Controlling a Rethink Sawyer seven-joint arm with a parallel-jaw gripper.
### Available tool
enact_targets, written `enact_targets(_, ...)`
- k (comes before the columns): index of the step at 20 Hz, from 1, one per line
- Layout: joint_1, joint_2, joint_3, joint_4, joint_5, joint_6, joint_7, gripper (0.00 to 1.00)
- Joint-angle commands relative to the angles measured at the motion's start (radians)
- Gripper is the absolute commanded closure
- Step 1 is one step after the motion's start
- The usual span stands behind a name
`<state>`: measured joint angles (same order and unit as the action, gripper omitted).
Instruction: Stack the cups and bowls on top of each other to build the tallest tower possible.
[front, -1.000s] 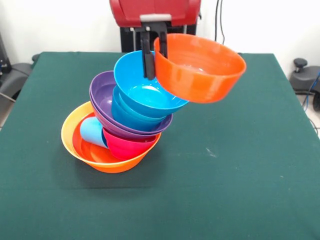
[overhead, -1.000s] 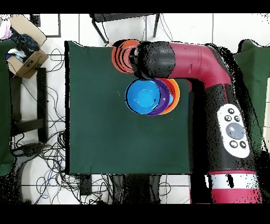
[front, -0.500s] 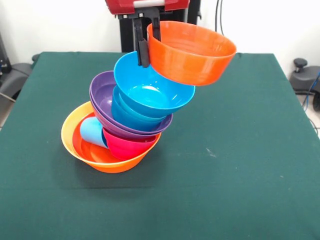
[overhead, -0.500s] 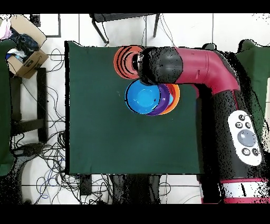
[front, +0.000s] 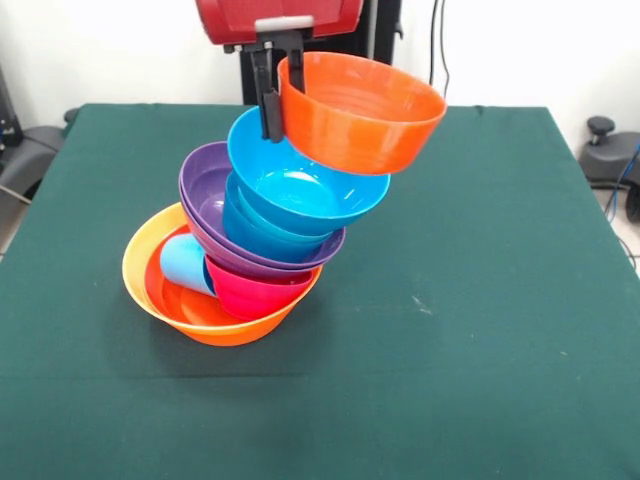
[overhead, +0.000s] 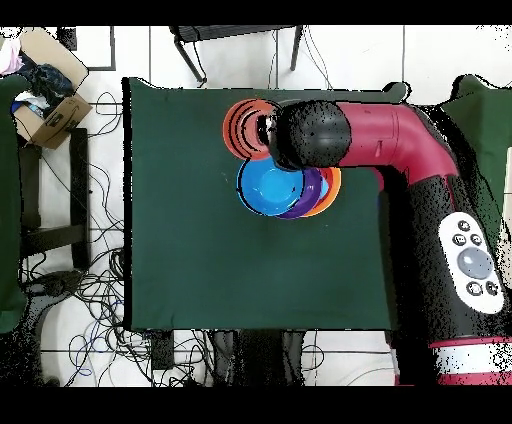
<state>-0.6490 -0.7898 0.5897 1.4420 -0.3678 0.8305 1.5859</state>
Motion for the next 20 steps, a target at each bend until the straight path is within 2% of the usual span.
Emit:
enact_targets(1,-0.044,0.049,0.079,0.104,-0.103,0.052,-0.345,1.00)
enact_targets(8,-0.068,0.068,0.102,0.101,-0.148,0.052,-0.333,1.00)
enact_targets(20,-0.059,0.078,0.104,0.100,-0.202,0.062,-0.284,1.00)
